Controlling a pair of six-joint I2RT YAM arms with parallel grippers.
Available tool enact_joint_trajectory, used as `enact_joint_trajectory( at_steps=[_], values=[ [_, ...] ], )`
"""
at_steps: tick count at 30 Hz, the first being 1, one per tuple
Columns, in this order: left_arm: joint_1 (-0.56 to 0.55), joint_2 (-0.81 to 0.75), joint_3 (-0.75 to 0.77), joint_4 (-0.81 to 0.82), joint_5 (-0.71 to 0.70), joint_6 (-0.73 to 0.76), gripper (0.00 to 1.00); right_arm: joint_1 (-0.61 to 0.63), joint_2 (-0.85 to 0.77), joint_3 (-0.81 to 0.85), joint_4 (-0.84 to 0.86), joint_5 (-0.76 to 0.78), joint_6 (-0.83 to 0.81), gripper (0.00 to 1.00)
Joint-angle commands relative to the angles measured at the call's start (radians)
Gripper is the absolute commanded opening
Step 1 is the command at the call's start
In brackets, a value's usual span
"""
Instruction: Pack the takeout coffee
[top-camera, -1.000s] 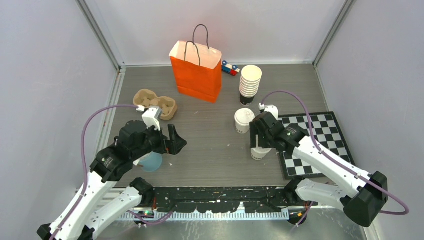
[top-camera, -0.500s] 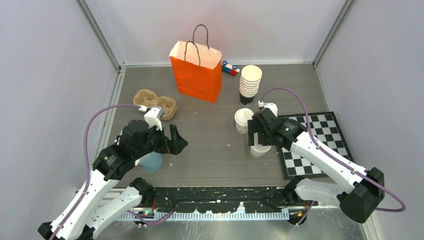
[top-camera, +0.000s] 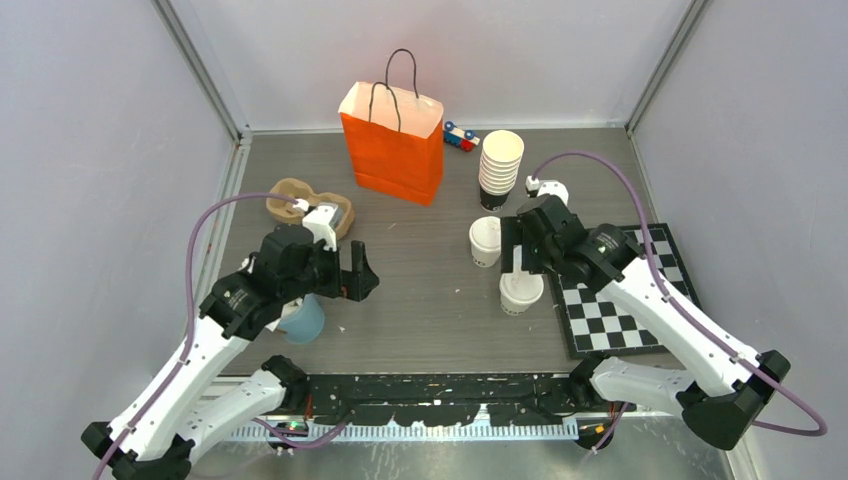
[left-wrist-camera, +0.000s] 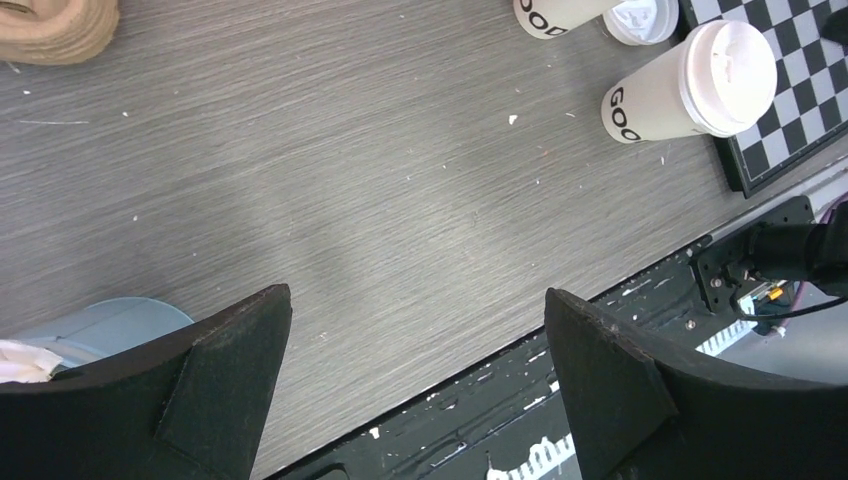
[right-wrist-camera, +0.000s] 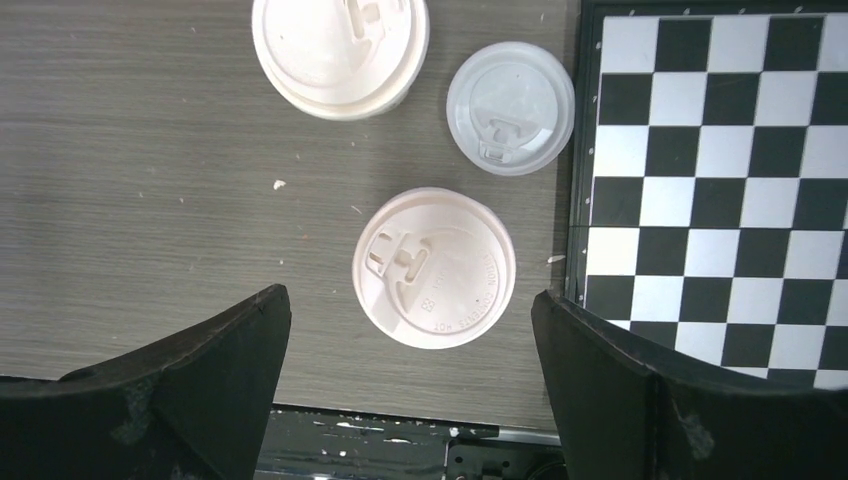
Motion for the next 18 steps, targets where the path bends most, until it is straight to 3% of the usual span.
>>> enact_joint_trajectory(
  at_steps=[1,6,13,18],
  values=[
    [-0.003,0.031,0.081,-0.004,-0.061,0.066,1.00,-0.005,-0.066,0.087,-0.022,0.082,-0.030,0.95],
    [-0.002,0.063,0.122,0.021,-0.090,0.081,1.00,-0.006,-0.163,0.103,0.001,0.265,-0.029,1.00],
    [-0.001,0.149,0.182,0.108,-0.172,0.029,1.00,-0.005,-0.149,0.120,0.013,0.306,-0.046,1.00],
    [0.020,0.248,0.218,0.232,-0.238,-0.006,0.97,-0.005,-0.190,0.060,0.159,0.237,-0.110,0.96]
  ],
)
